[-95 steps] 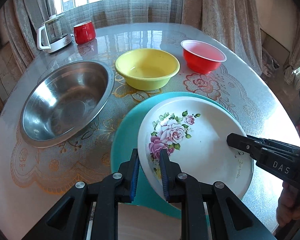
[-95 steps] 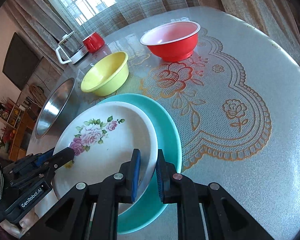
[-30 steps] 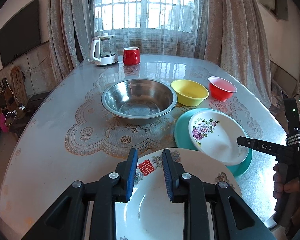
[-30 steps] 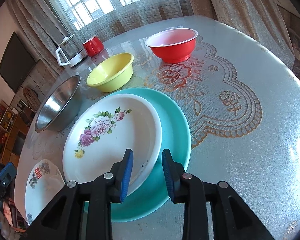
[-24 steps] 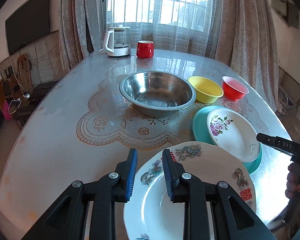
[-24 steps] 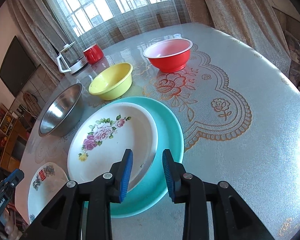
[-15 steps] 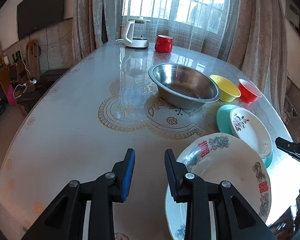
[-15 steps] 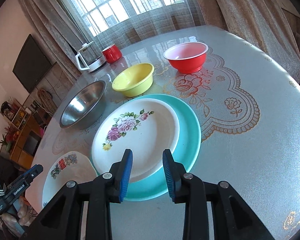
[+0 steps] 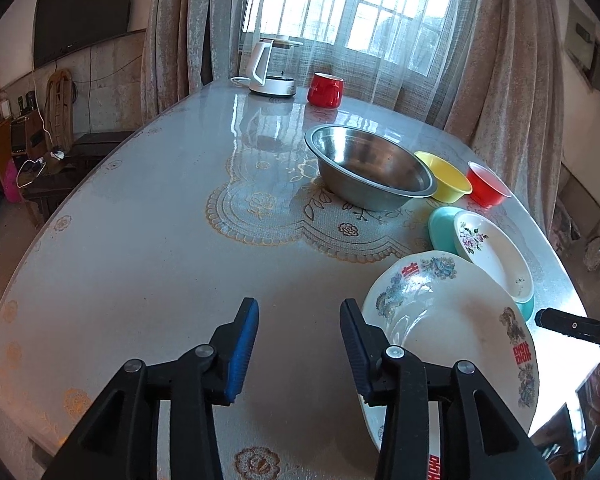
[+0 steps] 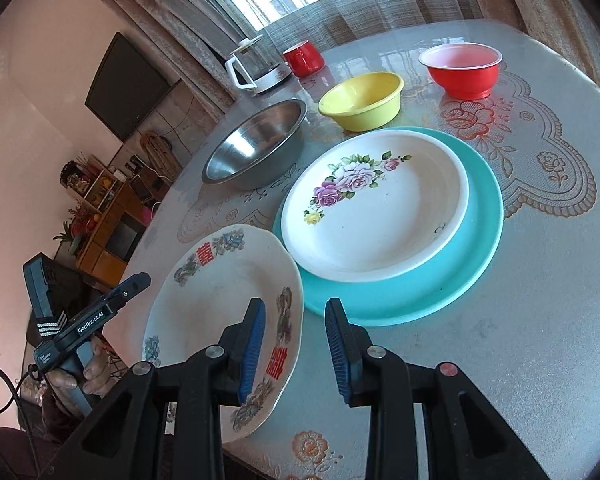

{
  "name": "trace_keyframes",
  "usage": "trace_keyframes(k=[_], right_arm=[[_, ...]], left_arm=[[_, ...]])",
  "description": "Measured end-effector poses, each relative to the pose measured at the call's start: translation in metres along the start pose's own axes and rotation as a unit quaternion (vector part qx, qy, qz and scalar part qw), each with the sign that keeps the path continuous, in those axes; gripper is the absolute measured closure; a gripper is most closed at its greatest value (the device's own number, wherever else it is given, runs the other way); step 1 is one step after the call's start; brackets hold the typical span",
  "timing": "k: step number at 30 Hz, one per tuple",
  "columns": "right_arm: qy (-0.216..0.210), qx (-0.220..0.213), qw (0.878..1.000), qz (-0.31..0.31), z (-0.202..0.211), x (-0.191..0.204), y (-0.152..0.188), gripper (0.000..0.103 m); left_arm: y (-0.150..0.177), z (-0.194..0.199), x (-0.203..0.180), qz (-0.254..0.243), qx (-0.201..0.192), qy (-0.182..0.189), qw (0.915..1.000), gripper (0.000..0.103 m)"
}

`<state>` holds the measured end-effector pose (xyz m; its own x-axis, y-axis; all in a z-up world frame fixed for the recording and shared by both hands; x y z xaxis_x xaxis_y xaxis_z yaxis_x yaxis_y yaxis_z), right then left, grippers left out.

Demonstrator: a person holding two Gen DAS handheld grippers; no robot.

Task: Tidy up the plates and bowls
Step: 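Carry the large plate onto the rose plate stack and open both grippers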

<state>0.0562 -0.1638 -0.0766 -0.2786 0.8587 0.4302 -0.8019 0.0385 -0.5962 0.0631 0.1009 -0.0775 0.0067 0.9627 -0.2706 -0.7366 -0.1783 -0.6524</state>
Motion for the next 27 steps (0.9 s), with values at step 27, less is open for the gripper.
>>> trace_keyframes(k=[27], right_arm=[[0.005,0.040,0.995,0.088,-0.040,0.018,0.028,0.081]], left_arm=[[0.033,-0.016,-0.041,-0.069,0.021,0.059,0.9956,0.073]])
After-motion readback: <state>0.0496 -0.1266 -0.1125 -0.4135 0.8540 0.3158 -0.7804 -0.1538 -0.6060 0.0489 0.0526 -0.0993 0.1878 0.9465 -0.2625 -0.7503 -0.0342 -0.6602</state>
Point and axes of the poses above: each gripper's, at about its wrist camera, not at the fingertips, and z roughly against the way its jaws point, x to its left, y to its underside, the point moved 7 cm from there along -z, roughly the way its jaws point, and after that the axes turned 7 degrees about z, right-handed, at the moved point
